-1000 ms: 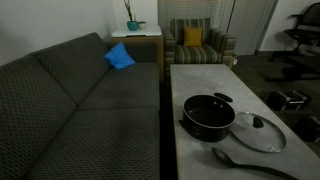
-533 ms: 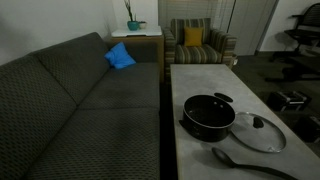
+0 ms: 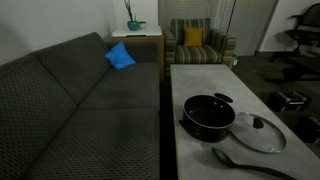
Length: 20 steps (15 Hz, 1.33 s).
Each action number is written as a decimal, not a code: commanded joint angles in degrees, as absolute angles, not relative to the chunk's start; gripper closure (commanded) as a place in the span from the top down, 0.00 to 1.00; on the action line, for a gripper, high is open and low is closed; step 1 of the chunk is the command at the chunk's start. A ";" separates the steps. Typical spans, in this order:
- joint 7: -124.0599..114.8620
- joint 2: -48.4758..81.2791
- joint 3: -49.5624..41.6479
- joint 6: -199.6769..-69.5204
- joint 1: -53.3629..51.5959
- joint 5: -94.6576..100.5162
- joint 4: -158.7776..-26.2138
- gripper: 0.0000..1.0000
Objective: Pick up the black spoon from the table and put it in the black pot. Pick up the back spoon from the black pot and put it on the table.
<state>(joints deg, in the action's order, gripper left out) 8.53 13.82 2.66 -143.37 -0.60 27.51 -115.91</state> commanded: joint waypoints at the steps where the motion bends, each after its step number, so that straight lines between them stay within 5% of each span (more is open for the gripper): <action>1: 8.92 13.38 1.55 -143.34 -1.64 27.00 -115.87 1.00; 20: 43.70 52.48 12.08 -146.21 2.56 10.69 -101.61 1.00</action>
